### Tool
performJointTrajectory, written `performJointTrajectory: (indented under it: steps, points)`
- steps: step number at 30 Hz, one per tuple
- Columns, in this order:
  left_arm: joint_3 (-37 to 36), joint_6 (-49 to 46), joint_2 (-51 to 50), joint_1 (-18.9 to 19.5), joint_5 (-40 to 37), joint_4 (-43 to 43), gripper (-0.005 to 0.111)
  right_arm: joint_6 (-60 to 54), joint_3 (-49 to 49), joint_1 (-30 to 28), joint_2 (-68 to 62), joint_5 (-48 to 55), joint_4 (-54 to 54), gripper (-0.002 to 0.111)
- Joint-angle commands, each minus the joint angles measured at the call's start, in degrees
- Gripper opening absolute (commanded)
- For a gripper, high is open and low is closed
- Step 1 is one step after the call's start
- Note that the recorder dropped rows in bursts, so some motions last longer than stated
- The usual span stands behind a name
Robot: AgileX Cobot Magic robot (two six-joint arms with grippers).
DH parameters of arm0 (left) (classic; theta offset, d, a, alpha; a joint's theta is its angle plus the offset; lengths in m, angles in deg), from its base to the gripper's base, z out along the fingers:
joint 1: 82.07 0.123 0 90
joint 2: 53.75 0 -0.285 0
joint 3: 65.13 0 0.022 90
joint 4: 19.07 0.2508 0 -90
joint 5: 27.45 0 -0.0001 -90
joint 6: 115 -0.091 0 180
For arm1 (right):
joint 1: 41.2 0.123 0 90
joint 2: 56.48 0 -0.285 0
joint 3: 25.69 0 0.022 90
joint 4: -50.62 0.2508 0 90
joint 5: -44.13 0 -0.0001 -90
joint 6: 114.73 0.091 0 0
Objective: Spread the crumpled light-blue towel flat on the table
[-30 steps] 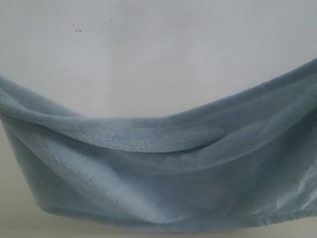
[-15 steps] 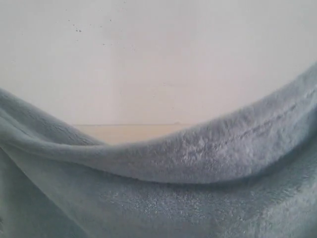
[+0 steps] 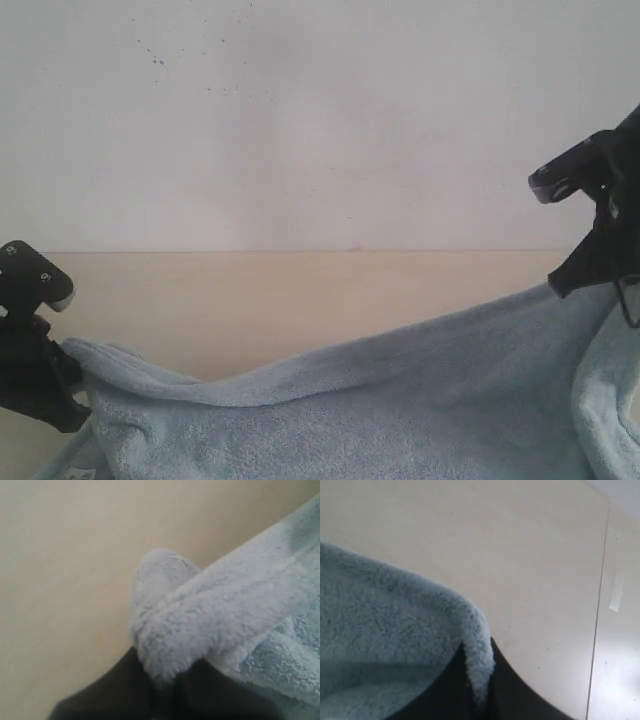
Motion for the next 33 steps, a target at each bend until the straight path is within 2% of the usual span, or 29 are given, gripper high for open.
performJointTrajectory:
  steps: [1,2,4,6,7,8,9,12,13,14,17,20,22,23,25,28,31,33]
  points:
    - [5.3,-0.2,-5.2,0.1,-0.3,-0.1,0.004,14.9,0.0,-0.2,-4.8,-4.7,-14.9,0.0]
    - [6.3,-0.2,-5.9,0.1,-0.8,-0.1,0.005,17.1,0.0,-0.2,-5.1,-5.6,-16.9,0.0]
    - [8.8,-0.2,-7.0,0.1,-1.0,-0.1,0.017,24.7,0.0,-0.2,-5.2,-8.3,-22.9,0.0]
    - [10.9,-0.2,-7.0,0.1,-1.0,-0.1,0.039,33.5,0.0,-0.4,-5.1,-8.6,-28.7,0.0]
    - [12.0,0.0,-7.0,0.1,-1.0,-0.5,0.058,35.0,0.0,-1.3,-5.1,-10.4,-28.7,0.007]
    - [12.5,0.0,-7.0,0.1,-1.0,-2.6,0.067,35.0,0.0,-2.1,-5.1,-11.2,-28.1,0.016]
    - [12.7,0.0,-7.0,0.1,-0.9,-5.3,0.073,35.0,0.0,-3.0,-5.1,-10.6,-27.5,0.032]
    - [12.9,0.0,-6.6,0.1,1.1,-10.6,0.07,36.9,0.0,-3.8,-5.1,-3.1,-27.3,0.076]
    - [12.9,0.3,-5.5,0.1,2.8,-12.1,0.064,37.3,0.0,-3.6,-4.8,-0.7,-26.3,0.085]
    - [12.9,0.5,-4.0,0.1,5.0,-13.0,0.058,37.3,0.0,-3.6,-4.3,0.0,-25.4,0.087]
    - [12.9,0.5,1.5,0.1,11.8,-16.5,0.035,31.5,0.0,-3.6,-1.7,0.1,-20.7,0.086]
    - [12.9,0.5,4.8,0.1,12.4,-18.9,0.021,25.1,0.0,-3.6,0.3,-0.1,-14.4,0.086]
    - [12.0,0.5,6.4,0.1,10.8,-18.9,0.015,22.2,0.0,-3.6,1.3,2.1,-10.1,0.081]
    - [11.3,-0.1,7.1,0.1,9.7,-18.9,0.014,21.2,0.0,-3.6,1.6,3.8,-9.2,0.076]
    - [9.5,-0.8,8.0,0.1,9.3,-18.9,0.016,16.7,0.0,-3.6,1.7,8.2,-7.5,0.051]
    - [5.4,-0.6,10.1,0.1,7.8,-18.9,0.025,11.0,0.0,-3.6,2.0,13.9,-2.0,0.0]
    - [-0.8,0.1,14.5,0.1,3.6,-18.9,0.023,6.6,0.0,-3.7,2.1,18.4,4.1,0.002]
    - [-4.0,0.1,17.5,0.1,1.5,-18.9,0.011,1.9,-1.5,-4.1,2.5,20.1,8.7,0.002]
